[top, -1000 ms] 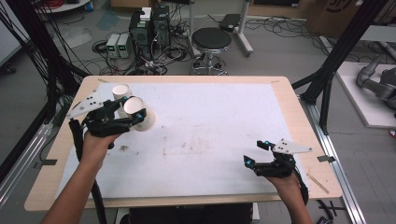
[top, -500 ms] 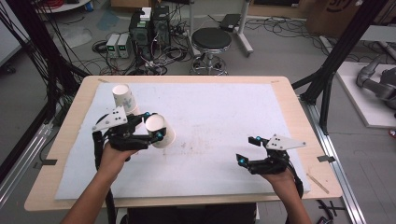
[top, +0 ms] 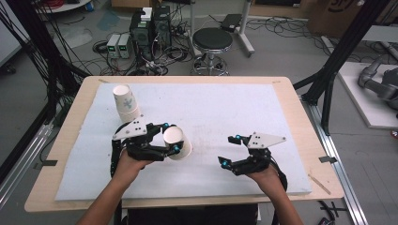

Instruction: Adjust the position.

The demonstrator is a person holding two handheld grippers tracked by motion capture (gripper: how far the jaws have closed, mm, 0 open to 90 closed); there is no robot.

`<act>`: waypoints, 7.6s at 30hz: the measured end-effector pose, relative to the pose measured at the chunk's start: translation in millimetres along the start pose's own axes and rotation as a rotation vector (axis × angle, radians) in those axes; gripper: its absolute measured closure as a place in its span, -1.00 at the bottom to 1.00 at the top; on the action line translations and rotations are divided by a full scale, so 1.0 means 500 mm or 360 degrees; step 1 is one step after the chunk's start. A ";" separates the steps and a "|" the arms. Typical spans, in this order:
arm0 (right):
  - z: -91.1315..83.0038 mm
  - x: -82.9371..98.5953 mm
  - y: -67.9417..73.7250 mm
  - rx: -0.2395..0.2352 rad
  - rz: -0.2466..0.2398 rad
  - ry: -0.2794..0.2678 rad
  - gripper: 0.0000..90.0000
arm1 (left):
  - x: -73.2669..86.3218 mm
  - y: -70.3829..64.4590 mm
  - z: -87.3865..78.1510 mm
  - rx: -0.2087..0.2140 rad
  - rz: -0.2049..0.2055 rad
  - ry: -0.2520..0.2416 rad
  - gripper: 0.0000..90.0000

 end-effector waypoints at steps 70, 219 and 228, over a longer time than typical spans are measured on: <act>0.076 -0.021 0.060 -0.0362 -0.0317 0.0318 -0.20 | -0.001 -0.053 0.102 0.0375 0.0079 0.0215 -0.71; 0.046 -0.093 0.037 -0.0317 -0.0386 0.0556 -0.27 | 0.024 -0.031 0.058 0.0353 0.0204 0.0478 -0.67; 0.059 -0.129 0.056 -0.0263 -0.0520 0.0730 -0.28 | 0.026 -0.033 0.076 0.0374 0.0234 0.0577 -0.66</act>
Point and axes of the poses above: each handheld gripper's, and its own axes: z roughly forward along the jaws, x roughly out of its underside, y roughly to its left, the point moved 1 cm from there along z, roughly forward along the jaws, and after that the axes turned 10 degrees about z, right-handed, at the moved point
